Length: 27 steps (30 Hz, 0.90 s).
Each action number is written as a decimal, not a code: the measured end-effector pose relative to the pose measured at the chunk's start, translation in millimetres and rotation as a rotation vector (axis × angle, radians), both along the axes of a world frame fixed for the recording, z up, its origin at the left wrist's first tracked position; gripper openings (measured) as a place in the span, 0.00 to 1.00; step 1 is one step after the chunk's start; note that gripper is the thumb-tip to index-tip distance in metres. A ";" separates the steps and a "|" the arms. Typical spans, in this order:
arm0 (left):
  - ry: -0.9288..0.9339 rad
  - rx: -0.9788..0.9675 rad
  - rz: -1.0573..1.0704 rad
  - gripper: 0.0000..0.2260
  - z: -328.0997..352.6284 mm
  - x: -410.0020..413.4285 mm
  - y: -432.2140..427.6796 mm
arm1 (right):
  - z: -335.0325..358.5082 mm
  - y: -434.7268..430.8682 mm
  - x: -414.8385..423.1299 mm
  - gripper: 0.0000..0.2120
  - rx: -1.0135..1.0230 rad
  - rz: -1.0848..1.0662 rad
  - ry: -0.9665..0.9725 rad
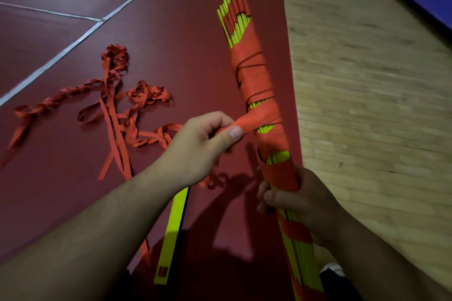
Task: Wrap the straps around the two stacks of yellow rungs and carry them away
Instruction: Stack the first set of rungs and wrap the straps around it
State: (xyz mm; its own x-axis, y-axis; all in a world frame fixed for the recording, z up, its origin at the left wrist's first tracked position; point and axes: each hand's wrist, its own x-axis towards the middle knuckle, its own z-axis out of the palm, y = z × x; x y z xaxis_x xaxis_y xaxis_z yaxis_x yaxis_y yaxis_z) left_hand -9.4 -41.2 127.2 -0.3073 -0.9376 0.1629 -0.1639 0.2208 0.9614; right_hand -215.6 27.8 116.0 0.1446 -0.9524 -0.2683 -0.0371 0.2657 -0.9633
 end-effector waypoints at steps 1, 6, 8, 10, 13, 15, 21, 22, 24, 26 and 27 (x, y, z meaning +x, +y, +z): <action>0.037 0.046 -0.014 0.11 -0.4 -0.1 0.2 | 0.8 -0.1 -0.7 0.19 0.009 0.009 -0.018; 0.198 0.222 -0.084 0.12 -2.8 -0.3 2.1 | 8.2 2.9 -3.1 0.27 0.084 0.156 -0.201; 0.210 0.251 -0.116 0.19 -3.2 -3.2 4.2 | 9.2 4.3 -3.3 0.26 0.144 0.181 -0.238; 0.158 0.254 -0.095 0.20 -4.6 -6.9 6.2 | 9.8 5.0 -2.9 0.21 0.154 0.215 -0.230; 0.137 0.334 -0.022 0.22 -10.4 -11.7 7.5 | 9.8 4.5 -1.9 0.17 0.119 0.217 -0.194; 0.240 0.404 -0.038 0.23 -12.0 -15.4 9.0 | 7.2 2.3 0.2 0.24 0.082 0.138 -0.181; 0.278 0.401 0.048 0.15 -21.8 -21.0 8.2 | 7.6 -2.5 3.3 0.33 0.115 0.002 -0.219; 0.319 0.457 0.035 0.15 -21.2 -20.8 8.2 | 8.0 -2.3 2.2 0.32 0.119 0.014 -0.223; 0.383 0.573 -0.038 0.15 -16.2 -19.4 7.8 | 8.3 -1.1 -0.5 0.29 0.116 0.030 -0.230; 0.409 0.576 -0.113 0.14 -12.6 -16.9 6.9 | 9.3 0.1 -3.0 0.26 0.120 0.063 -0.260; 0.418 0.530 -0.126 0.14 -12.0 -15.2 5.4 | 10.8 0.0 -4.0 0.24 0.129 0.088 -0.260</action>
State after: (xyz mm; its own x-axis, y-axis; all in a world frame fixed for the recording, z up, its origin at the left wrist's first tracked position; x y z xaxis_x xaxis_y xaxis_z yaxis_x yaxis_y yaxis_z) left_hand -24.7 -35.8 115.2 -0.4308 -0.8845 -0.1790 0.2407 -0.3038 0.9218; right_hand -219.6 27.9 126.8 0.3048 -0.8936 -0.3294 0.1783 0.3933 -0.9020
